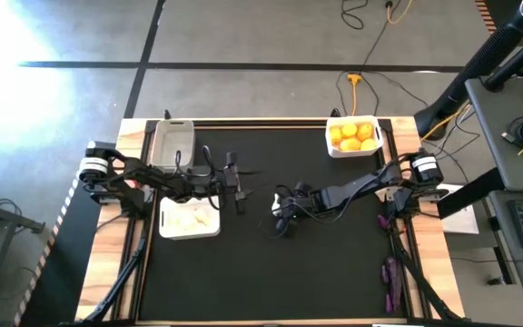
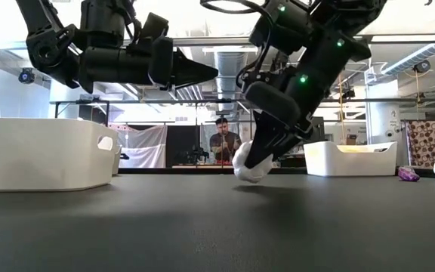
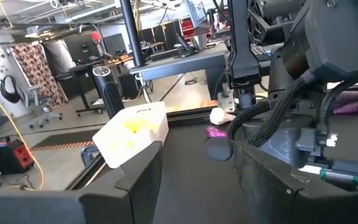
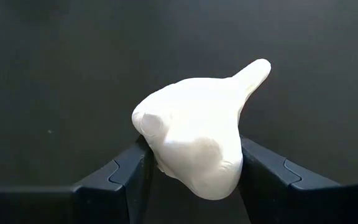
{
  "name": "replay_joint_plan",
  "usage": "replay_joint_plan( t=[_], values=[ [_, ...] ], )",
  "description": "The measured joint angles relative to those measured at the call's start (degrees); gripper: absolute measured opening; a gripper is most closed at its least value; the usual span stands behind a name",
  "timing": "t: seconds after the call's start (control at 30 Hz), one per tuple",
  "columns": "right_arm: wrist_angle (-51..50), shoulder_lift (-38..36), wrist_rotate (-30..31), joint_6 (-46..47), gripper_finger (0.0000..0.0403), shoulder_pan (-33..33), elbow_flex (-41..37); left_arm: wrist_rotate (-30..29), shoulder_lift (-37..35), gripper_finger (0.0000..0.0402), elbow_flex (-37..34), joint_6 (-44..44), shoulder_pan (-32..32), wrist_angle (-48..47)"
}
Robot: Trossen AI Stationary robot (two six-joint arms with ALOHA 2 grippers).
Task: Sort produce into baskets
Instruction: Move the white garlic to the center of the table
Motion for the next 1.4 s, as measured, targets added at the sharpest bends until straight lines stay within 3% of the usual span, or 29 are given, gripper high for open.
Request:
replay_joint_plan(
  t=[0.2,0.47,0.67,0.87,1.03,1.4],
  values=[
    [-2.81,-0.42,-1.52,2.16,0.0198,-0.52,1.32,0.02,0.0,0.0182,0.0,-1.12,-0.43,-1.23],
    [-15.47,-0.55,-1.69,2.82,0.0267,-0.61,6.4,0.02,0.02,0.0182,0.0,-1.12,-1.98,-1.21],
    [-30.57,-0.57,-1.51,-1.32,0.031,-0.63,14.57,0.02,0.04,0.0182,0.0,-1.46,-2.57,-1.45],
    [-55.54,-0.61,0.5,1.06,0.0335,-1.4,18.71,0.03,0.07,0.0182,0.0,-3.02,-3.29,-3.55],
    [-68.44,-0.63,2.32,3.04,0.0342,-3.2,13.9,0.02,0.09,0.0182,-0.03,-3.98,-4.65,-5.54],
    [-69.71,-0.62,0.47,-1.27,0.0324,-17.32,-2.15,-0.04,0.09,0.0182,-0.03,-4.14,-6.62,-5.61]
  ],
)
